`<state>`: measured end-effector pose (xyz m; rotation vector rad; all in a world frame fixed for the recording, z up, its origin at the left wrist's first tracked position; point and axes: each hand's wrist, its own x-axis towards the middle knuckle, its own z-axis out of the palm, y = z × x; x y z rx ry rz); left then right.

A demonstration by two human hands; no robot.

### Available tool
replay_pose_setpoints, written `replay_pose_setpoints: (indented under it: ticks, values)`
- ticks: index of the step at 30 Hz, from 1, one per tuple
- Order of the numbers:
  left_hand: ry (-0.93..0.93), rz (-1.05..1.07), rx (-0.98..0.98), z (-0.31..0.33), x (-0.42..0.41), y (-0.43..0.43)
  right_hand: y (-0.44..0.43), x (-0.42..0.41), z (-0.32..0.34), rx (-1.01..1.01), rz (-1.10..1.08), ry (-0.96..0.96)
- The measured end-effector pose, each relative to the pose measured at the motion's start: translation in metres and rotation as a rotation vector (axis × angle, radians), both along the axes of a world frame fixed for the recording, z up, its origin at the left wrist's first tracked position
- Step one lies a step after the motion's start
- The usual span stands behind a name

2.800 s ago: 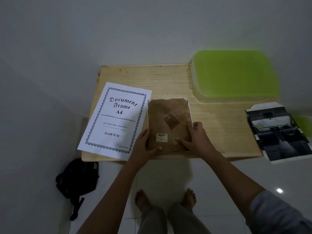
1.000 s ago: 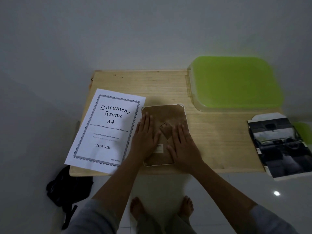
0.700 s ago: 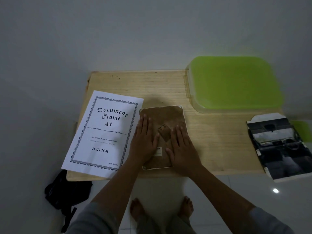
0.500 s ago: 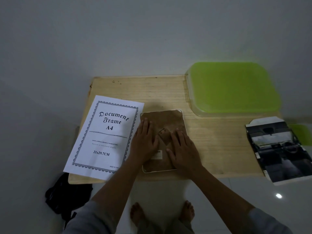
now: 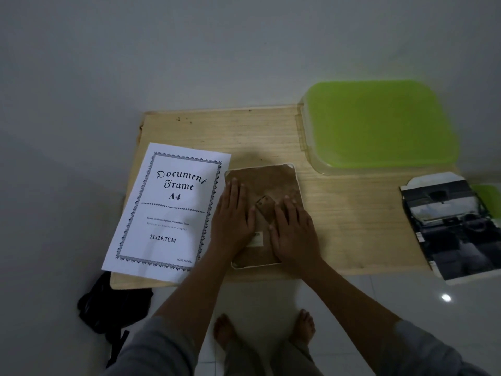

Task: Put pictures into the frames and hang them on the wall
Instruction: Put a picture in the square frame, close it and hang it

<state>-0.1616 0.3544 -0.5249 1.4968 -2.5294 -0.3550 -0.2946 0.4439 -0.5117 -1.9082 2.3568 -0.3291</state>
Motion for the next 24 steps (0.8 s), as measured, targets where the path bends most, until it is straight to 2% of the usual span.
replay_pose_setpoints:
  ticks: [7,18,24]
  values:
    - [-0.008,0.020,-0.008,0.002,-0.002,0.001,0.014,-0.008,0.004,0.086,0.106,-0.043]
    - [-0.021,0.045,-0.075,0.012,0.003,0.019,0.028,-0.009,0.006,0.152,0.096,-0.136]
    - [0.056,0.217,0.067,0.007,0.019,0.077,0.030,-0.010,0.009,0.139,0.119,-0.163]
